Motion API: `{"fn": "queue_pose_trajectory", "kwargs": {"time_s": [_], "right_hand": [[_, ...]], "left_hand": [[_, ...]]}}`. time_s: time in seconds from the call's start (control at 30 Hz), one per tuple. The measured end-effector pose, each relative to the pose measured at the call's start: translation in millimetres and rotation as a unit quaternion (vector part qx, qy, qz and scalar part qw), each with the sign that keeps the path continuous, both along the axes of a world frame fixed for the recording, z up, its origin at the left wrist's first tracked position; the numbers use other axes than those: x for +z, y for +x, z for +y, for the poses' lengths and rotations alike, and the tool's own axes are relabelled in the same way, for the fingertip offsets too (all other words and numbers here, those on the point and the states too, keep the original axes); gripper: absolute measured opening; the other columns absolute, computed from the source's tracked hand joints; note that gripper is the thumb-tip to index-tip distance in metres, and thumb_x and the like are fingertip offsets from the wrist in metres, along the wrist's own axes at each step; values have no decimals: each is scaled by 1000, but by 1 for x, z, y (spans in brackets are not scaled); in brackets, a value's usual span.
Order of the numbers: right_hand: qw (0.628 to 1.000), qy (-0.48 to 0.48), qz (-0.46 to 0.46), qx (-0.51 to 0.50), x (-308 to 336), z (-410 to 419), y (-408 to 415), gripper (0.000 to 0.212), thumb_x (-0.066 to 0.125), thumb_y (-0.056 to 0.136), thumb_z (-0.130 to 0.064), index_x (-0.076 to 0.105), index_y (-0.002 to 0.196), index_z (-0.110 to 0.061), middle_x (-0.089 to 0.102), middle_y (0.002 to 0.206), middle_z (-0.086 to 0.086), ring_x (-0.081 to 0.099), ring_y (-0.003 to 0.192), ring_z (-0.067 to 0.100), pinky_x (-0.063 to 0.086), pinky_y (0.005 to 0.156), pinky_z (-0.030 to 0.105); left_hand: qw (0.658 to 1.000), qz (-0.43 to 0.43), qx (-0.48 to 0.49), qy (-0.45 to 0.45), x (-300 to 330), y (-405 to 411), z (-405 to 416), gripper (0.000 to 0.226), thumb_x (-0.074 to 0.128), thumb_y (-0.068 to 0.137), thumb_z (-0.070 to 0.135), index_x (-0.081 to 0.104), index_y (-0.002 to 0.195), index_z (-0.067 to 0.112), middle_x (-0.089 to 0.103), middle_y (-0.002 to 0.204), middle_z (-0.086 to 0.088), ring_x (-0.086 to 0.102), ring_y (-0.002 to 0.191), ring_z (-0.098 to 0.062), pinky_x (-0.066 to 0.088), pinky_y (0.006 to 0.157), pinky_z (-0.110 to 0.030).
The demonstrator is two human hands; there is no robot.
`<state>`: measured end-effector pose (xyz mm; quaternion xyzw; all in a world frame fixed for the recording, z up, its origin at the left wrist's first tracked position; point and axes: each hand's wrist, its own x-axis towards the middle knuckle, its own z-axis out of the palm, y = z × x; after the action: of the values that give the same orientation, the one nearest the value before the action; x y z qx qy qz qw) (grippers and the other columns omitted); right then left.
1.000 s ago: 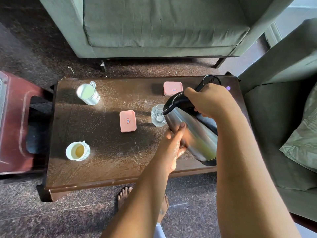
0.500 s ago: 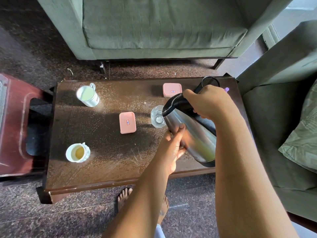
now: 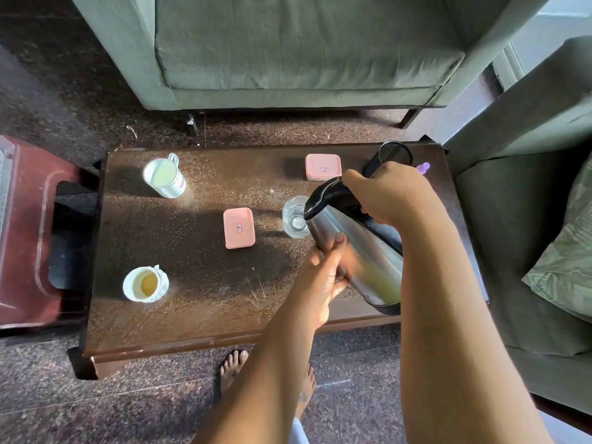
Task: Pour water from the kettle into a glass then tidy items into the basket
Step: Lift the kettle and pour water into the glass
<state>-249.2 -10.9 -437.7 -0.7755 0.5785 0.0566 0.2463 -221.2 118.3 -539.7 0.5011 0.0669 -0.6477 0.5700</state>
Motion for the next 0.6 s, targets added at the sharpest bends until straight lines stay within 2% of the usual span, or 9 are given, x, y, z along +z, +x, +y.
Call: {"fn": "queue_pose_trajectory", "kwargs": {"time_s": [0.17, 0.27, 0.4, 0.6], "right_hand": [[1000, 2, 3, -2, -2, -1, 0, 50, 40, 78, -55, 61, 74, -9, 64, 75, 13, 59, 74, 32, 50, 74, 33], [1000, 6, 4, -2, -2, -1, 1, 51, 40, 78, -55, 61, 75, -9, 63, 75, 12, 59, 75, 32, 50, 75, 34], [1000, 9, 4, -5, -3, -1, 2, 50, 39, 77, -55, 60, 74, -9, 62, 74, 11, 59, 75, 32, 51, 76, 35], [1000, 8, 7, 1, -2, -1, 4, 49, 39, 79, -54, 59, 76, -9, 63, 77, 12, 60, 78, 32, 50, 75, 35]], "left_hand": [[1000, 4, 2, -1, -3, -1, 0, 45, 64, 88, 37, 53, 127, 16, 65, 112, -8, 63, 107, -21, 52, 88, -34], [1000, 2, 1, 1, -5, -1, 0, 48, 63, 89, 36, 52, 129, 14, 64, 113, -9, 62, 109, -23, 50, 94, -37], [1000, 4, 2, 5, -6, 0, 0, 48, 64, 88, 36, 51, 128, 12, 65, 111, -10, 63, 107, -23, 52, 91, -37], [1000, 3, -1, 11, -7, 1, 0, 48, 64, 89, 36, 53, 129, 13, 64, 115, -13, 62, 111, -25, 48, 101, -45]]}}
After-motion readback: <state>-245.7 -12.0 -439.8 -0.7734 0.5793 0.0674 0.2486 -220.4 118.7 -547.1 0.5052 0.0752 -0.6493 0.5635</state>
